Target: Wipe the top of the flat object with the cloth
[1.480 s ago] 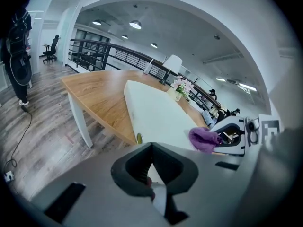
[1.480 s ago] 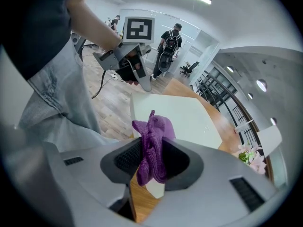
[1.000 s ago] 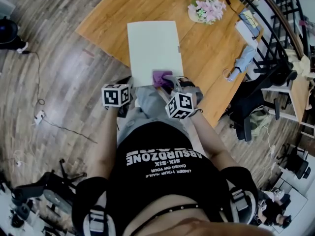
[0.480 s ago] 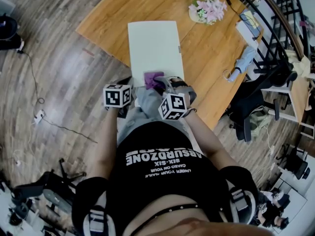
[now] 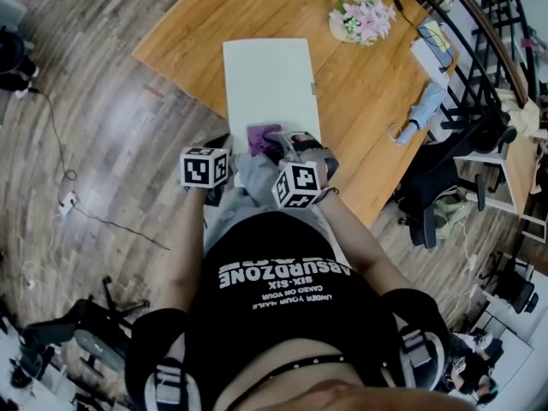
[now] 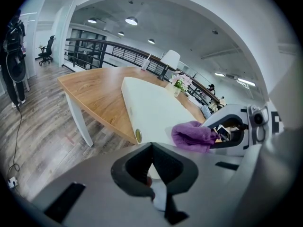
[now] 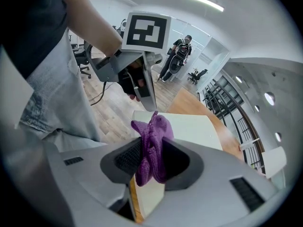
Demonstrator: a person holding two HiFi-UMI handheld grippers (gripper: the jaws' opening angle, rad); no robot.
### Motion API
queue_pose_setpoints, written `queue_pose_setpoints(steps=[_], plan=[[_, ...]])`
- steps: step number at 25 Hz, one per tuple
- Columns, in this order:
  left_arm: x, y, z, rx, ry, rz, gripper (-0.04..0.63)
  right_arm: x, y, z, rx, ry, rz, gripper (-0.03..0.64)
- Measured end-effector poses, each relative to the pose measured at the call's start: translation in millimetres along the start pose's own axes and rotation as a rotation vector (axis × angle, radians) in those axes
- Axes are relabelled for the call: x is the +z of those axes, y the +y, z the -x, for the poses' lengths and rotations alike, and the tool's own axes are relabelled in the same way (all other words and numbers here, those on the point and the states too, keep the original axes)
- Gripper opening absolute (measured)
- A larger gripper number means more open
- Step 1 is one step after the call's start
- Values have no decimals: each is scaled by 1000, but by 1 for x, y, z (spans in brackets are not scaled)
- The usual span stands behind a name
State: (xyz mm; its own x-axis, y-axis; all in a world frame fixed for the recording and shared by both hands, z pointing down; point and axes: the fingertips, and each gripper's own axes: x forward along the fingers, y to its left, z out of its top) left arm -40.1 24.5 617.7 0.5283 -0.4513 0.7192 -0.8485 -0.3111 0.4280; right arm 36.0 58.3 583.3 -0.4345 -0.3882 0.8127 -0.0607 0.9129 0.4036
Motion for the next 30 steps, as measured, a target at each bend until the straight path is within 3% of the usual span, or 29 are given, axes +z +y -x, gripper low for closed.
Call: queue_pose_setpoints(steps=[30], plan=[[56,13,-7,9,3,-112,15,1,-76,-37,-15,10,-2,133]])
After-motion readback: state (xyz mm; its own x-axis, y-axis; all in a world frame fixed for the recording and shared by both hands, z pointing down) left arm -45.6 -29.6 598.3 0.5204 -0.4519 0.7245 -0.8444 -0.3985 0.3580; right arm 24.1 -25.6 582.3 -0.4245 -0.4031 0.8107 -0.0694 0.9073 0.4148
